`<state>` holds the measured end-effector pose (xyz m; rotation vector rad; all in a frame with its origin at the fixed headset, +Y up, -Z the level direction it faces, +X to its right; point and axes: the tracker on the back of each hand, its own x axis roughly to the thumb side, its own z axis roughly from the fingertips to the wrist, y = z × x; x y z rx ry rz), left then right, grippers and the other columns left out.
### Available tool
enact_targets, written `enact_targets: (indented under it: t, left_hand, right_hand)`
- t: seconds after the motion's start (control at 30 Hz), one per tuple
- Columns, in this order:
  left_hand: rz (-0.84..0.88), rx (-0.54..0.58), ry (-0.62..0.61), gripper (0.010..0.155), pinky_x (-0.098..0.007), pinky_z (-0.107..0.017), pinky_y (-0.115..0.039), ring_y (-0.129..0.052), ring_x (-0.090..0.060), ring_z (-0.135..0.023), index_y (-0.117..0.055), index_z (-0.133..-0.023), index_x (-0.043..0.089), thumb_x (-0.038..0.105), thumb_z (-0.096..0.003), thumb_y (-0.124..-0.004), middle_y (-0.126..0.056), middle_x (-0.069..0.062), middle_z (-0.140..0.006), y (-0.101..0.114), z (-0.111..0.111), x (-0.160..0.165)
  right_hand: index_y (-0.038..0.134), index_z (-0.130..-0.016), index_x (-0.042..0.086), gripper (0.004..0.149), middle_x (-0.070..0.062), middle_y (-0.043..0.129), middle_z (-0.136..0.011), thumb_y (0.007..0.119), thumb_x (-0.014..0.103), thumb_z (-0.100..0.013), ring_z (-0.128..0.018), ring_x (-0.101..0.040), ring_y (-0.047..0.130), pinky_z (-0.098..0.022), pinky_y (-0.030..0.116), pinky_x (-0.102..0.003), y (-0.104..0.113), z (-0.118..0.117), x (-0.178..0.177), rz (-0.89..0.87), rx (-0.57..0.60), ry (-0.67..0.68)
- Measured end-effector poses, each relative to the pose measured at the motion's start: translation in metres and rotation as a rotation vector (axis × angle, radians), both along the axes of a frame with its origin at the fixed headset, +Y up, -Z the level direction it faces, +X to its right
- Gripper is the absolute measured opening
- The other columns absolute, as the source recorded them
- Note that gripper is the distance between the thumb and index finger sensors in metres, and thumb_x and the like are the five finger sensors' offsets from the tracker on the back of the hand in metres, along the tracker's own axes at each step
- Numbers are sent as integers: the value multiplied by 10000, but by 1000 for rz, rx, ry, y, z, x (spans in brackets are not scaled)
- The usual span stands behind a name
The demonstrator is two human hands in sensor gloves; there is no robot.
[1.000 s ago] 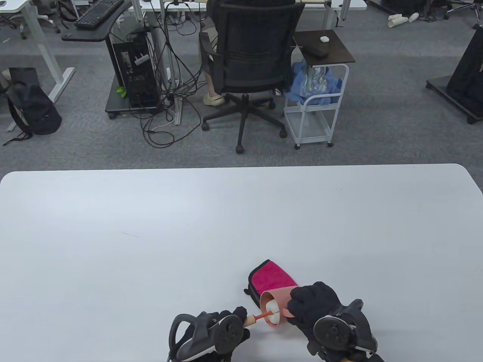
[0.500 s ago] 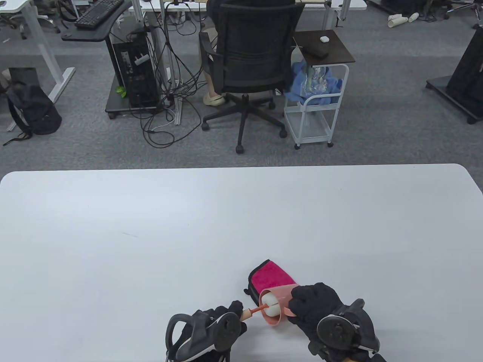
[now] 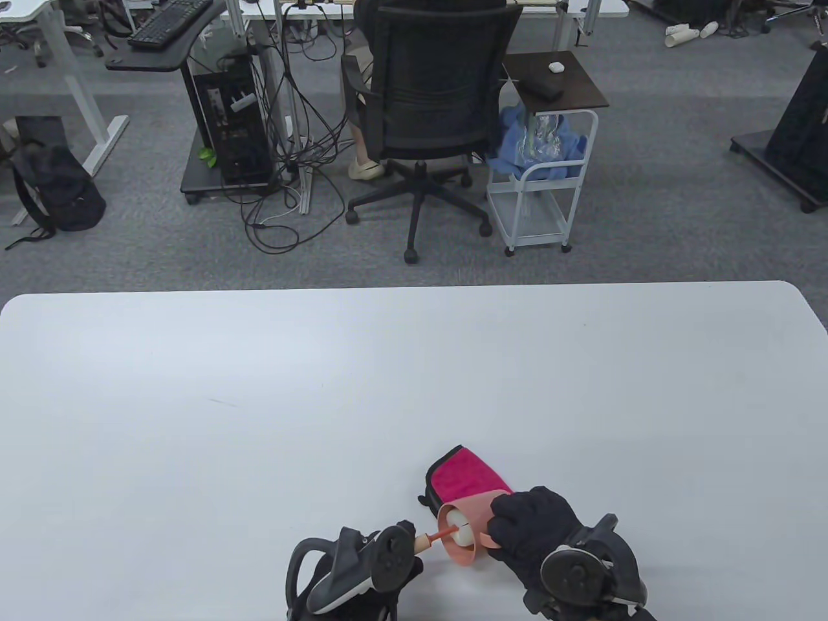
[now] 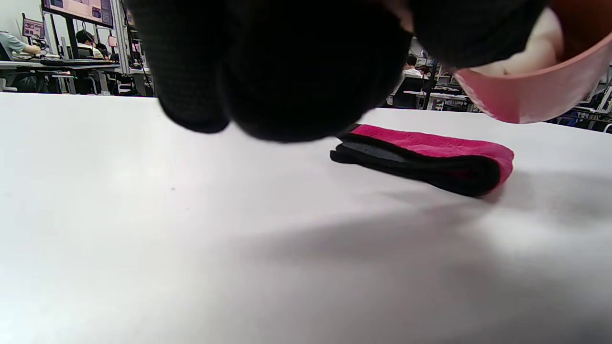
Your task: Brush the water cup with the cup brush
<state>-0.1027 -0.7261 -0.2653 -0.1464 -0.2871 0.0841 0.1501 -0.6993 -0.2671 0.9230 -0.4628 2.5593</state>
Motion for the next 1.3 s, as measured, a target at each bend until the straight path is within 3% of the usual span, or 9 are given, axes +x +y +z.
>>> enact_targets:
  t: [0.47,0.77,1.3]
  left_hand:
    - [19,-62,-64,604,-397,-424,-914,-1017,-148,-203,-700,-944,275,526,-397,-741,-962,58,-551,-1,2,5]
    - [27,54,-93,588,-384,-421,-919,-1016,-134,-201,-717,-933,284,533,-400,-743,-964,72,-549,6,7,3]
    - [-13,107,-7,585,-377,-414,-923,-1015,-117,-200,-721,-930,304,549,-399,-730,-960,82,-558,7,5,-4]
  right_hand:
    - [889,-698,208,296,-99,778,-916,899,333,-430,-793,-399,816,-672,586,-581,-3,-3,0,3,-33,-11]
    - [888,-696,212,298,-96,780,-915,899,342,-429,-793,-394,820,-674,595,-571,-3,-4,1,-15,-51,-12]
    - [891,-695,222,300,-115,802,-895,900,353,-426,-763,-376,865,-639,672,-544,-4,-7,5,-54,-77,-7]
